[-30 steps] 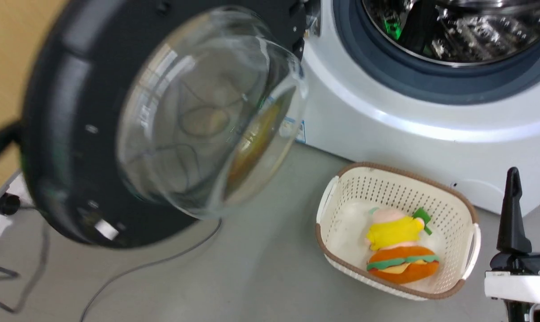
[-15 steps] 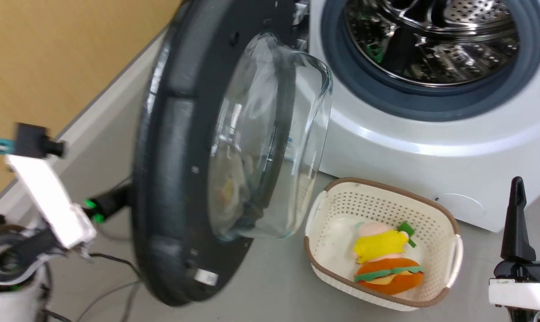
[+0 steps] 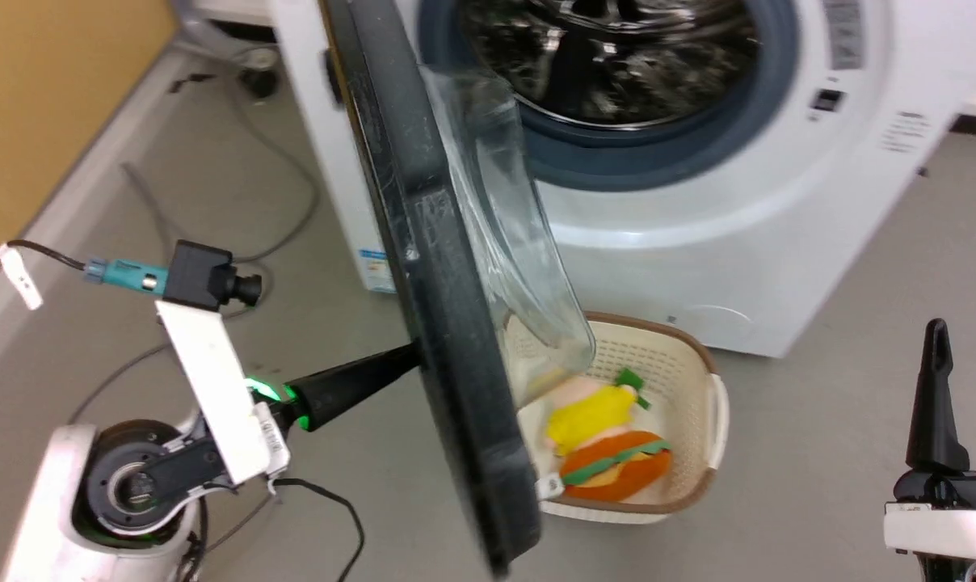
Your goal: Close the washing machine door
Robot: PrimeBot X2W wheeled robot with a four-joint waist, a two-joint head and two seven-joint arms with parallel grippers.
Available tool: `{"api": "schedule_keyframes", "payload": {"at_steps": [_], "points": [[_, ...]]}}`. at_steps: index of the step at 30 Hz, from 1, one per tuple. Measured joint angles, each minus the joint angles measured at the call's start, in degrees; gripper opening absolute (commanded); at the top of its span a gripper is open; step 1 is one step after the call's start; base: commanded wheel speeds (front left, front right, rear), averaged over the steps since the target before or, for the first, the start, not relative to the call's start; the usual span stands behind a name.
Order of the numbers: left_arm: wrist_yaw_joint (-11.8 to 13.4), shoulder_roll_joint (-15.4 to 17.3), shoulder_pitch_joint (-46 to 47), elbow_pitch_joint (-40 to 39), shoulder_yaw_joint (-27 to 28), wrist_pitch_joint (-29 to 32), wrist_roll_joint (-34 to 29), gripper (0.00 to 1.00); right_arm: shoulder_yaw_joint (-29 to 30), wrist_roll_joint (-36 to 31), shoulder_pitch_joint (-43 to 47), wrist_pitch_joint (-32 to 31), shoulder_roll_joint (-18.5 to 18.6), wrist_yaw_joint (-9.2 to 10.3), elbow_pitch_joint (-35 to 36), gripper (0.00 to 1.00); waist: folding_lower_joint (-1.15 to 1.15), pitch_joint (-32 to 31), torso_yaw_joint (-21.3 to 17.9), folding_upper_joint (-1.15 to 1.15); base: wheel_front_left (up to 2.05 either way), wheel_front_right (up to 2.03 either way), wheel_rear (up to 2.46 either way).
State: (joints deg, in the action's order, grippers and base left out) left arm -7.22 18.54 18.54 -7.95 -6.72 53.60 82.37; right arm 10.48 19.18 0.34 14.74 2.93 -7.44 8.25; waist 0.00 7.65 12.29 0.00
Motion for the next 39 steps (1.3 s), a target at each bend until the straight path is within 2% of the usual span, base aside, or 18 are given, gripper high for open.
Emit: {"api": "schedule_keyframes", "payload": {"at_steps": [3,4,10,17,22,27,30,32,34,37,38,39], "points": [[0.0,-0.45,0.1,0.07,-0.6,-0.7,-0.08,0.0,0.07,0.0,-0.02,0.01,0.0,0.0,-0.02,1.0,0.0,0.22,-2.15,0.0,0.0,0.0,0.0],[0.01,-0.97,0.4,0.41,-1.09,-1.59,-0.16,0.0,0.08,0.01,-0.03,0.01,0.0,0.0,-0.04,1.0,0.0,0.44,-4.22,0.0,0.0,0.0,0.0],[0.0,-2.44,1.65,2.52,-2.7,-4.52,-0.58,0.0,-0.07,0.3,-0.13,0.01,0.0,0.0,-0.14,1.0,0.0,0.95,-9.82,0.0,0.0,0.0,0.0],[0.0,-2.81,2.57,3.88,-3.87,-9.53,-2.27,0.0,-0.53,0.57,-0.21,0.01,0.0,0.0,-0.25,1.0,0.0,1.17,-13.33,0.0,0.0,0.0,0.0],[0.0,0.66,2.3,1.12,-6.41,-22.8,-10.81,0.0,-0.32,0.59,-0.19,0.01,0.0,0.0,-0.31,1.0,0.01,0.55,-14.07,0.0,0.0,0.0,0.0],[-0.01,7.37,-0.05,1.32,-11.79,-40.34,-24.84,0.0,-0.02,0.59,0.08,0.01,0.0,0.0,-0.46,1.0,0.0,-0.83,-13.31,0.0,0.0,0.0,0.0],[-0.01,9.79,-1.25,5.48,-13.79,-50.98,-34.92,0.0,-0.05,0.58,0.56,0.01,0.0,0.0,-0.46,1.0,0.0,-1.7,-12.53,0.0,0.0,0.0,0.0],[1.43,9.69,-1.52,9.16,-13.45,-57.64,-41.08,0.0,-0.02,0.58,0.65,0.01,-0.01,0.0,-0.45,1.0,0.0,-2.28,-11.98,0.0,0.0,0.0,0.0],[4.63,9.15,-1.57,12.12,-13.4,-62.91,-46.52,0.0,0.0,0.57,0.7,0.01,0.0,0.0,-0.44,1.0,0.0,-2.76,-11.49,0.0,0.0,0.0,0.0],[8.86,7.06,-1.71,15.59,-12.7,-66.56,-50.14,0.0,-0.33,0.41,1.11,0.01,0.0,0.0,-0.31,1.0,0.0,-3.32,-10.85,0.0,0.0,0.0,0.0],[8.86,7.06,-1.71,15.59,-12.7,-66.56,-50.14,0.0,-0.33,0.41,1.11,0.01,0.0,0.0,-0.31,1.0,0.0,-3.32,-10.85,0.0,0.0,0.0,0.0],[9.95,6.19,-1.9,16.48,-12.49,-67.05,-50.68,0.0,-0.49,0.4,1.37,0.01,-0.01,0.0,-0.26,1.0,0.0,-3.46,-10.68,0.0,0.0,0.0,0.0]]}}
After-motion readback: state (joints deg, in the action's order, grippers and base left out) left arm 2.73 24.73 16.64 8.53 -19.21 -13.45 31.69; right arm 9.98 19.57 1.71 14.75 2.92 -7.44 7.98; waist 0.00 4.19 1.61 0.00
